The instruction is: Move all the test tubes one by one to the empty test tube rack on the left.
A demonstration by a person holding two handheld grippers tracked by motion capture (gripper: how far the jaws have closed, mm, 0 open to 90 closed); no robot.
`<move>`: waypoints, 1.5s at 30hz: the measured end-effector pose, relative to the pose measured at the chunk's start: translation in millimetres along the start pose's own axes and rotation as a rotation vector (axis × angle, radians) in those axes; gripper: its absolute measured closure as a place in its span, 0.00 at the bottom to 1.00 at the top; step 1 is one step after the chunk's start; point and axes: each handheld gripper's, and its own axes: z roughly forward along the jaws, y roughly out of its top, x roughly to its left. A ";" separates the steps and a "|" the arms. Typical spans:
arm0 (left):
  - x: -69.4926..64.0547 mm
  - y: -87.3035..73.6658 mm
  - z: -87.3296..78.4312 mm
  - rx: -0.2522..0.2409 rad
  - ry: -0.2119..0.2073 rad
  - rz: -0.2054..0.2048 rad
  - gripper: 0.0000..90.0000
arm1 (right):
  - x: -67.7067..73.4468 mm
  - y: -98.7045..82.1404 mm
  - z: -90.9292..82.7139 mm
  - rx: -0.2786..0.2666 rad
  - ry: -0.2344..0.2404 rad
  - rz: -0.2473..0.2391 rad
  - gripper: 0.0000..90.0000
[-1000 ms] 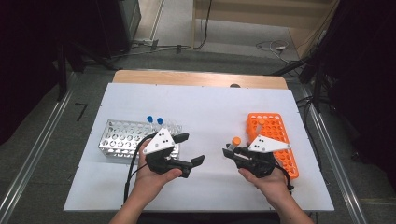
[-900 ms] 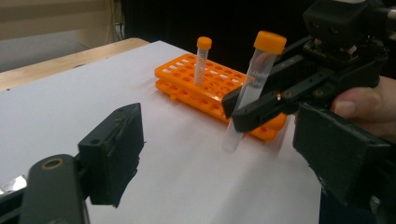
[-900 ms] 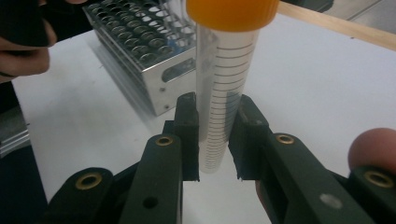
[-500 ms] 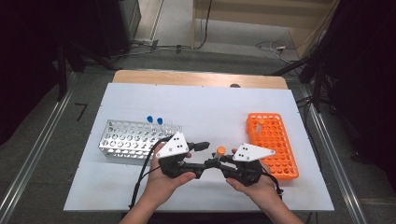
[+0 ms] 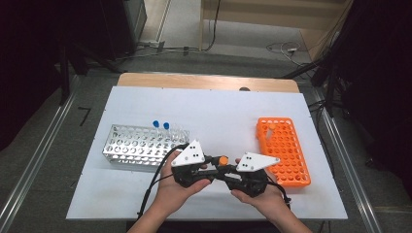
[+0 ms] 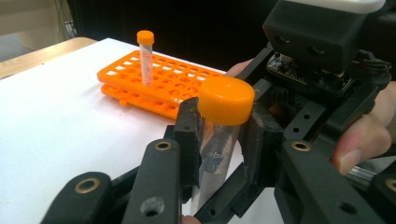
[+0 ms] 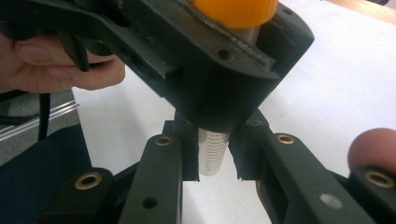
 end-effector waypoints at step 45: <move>96.5 -8.1 -137.2 -0.195 0.485 -0.145 0.83 | -82.3 -24.4 -56.0 -0.131 -0.114 0.096 0.07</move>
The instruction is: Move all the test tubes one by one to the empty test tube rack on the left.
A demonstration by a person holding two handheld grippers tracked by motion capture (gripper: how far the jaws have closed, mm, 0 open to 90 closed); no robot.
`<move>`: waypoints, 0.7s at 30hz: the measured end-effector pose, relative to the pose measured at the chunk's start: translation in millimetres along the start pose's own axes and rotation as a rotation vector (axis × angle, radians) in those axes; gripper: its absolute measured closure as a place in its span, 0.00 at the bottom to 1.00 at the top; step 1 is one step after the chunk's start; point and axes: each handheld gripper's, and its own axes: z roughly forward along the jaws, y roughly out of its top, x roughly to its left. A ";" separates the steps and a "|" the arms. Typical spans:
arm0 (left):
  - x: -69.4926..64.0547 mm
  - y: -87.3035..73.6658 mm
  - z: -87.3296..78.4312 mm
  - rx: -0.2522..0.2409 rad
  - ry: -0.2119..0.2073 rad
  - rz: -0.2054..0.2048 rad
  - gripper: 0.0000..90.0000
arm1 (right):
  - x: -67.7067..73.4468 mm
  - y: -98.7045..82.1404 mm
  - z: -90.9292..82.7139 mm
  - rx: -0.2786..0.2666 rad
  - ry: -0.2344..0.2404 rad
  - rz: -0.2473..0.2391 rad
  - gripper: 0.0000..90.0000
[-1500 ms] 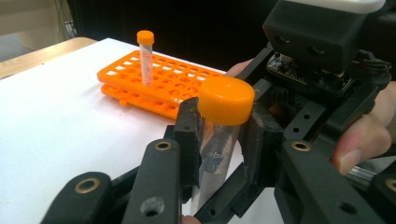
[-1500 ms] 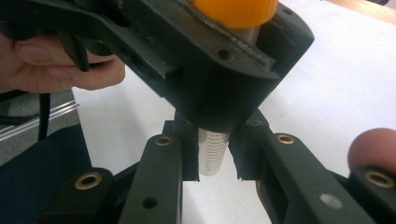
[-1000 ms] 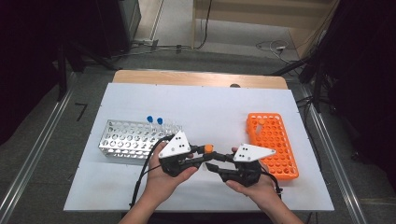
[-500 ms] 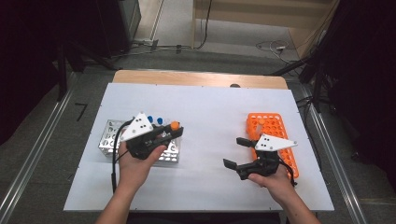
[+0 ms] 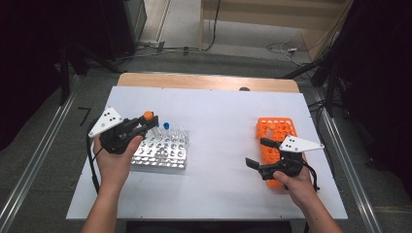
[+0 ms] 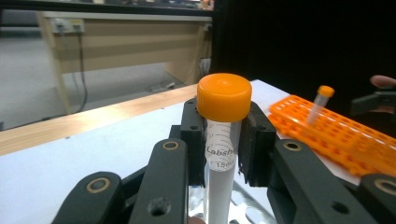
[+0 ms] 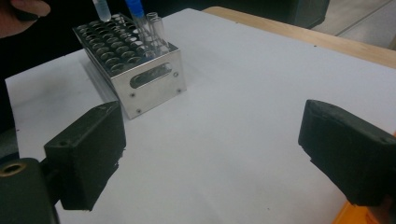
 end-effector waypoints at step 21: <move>31.8 -24.5 27.3 0.012 0.139 -0.041 0.83 | -14.2 -4.2 -8.8 -0.005 -0.034 0.015 0.07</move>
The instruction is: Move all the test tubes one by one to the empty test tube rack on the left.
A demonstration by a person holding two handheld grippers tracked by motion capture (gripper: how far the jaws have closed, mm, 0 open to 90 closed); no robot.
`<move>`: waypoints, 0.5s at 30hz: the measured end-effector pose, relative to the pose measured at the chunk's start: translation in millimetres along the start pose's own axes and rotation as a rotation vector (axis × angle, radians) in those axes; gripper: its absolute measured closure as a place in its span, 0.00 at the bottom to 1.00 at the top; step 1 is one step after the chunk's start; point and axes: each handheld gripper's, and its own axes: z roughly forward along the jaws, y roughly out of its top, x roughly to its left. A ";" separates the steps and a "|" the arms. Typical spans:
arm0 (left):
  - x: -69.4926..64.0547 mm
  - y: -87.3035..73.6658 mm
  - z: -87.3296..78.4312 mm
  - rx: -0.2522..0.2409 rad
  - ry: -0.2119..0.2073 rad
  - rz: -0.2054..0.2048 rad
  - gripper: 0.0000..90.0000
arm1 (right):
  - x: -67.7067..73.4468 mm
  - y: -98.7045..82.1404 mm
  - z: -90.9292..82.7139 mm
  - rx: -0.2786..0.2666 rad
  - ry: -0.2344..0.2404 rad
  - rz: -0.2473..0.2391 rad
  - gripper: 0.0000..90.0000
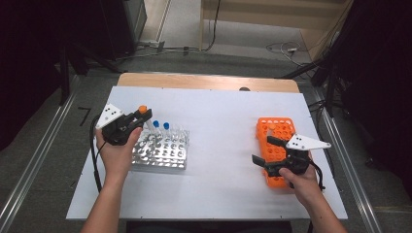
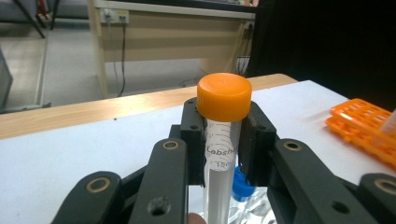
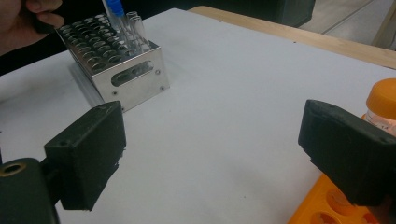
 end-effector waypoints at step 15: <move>-8.2 -12.1 12.9 0.152 0.062 0.054 0.82 | -1.0 0.4 -1.9 -0.006 -0.003 -0.002 0.07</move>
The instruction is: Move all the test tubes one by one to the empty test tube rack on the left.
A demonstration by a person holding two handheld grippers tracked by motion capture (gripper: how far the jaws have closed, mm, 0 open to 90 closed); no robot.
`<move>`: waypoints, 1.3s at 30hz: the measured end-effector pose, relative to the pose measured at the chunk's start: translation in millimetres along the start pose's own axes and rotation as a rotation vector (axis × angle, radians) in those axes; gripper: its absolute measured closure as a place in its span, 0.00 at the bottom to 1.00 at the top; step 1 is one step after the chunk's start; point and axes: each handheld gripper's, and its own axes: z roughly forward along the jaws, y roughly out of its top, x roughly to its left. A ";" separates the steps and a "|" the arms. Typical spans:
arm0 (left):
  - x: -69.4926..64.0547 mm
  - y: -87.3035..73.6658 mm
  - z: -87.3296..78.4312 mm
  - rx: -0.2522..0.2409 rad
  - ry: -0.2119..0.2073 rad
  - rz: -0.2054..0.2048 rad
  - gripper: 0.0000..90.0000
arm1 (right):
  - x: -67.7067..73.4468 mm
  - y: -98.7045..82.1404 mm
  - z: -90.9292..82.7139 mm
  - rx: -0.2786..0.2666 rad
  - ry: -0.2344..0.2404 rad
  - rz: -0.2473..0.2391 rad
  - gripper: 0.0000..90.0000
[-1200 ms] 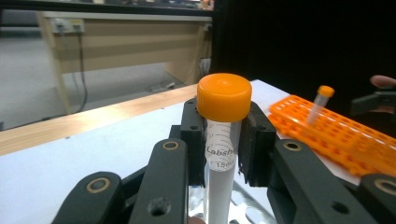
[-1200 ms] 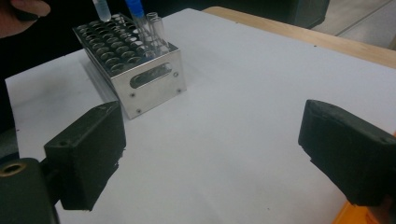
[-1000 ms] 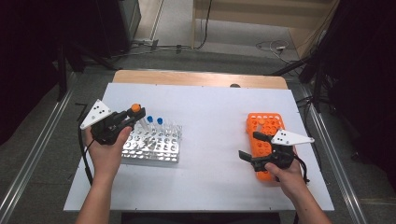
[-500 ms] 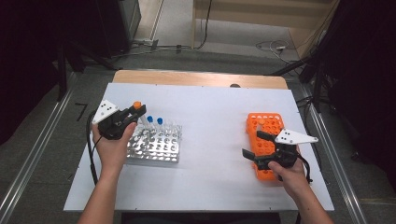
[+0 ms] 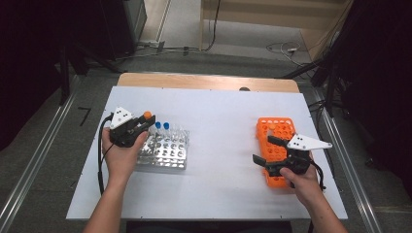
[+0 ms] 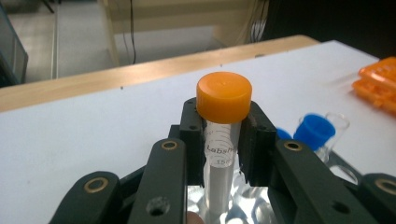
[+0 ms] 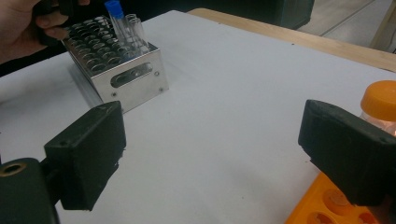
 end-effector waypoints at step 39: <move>-26.7 -3.7 -43.7 -0.070 -0.149 -0.047 0.25 | -58.8 -5.3 16.2 0.094 -0.222 0.165 0.36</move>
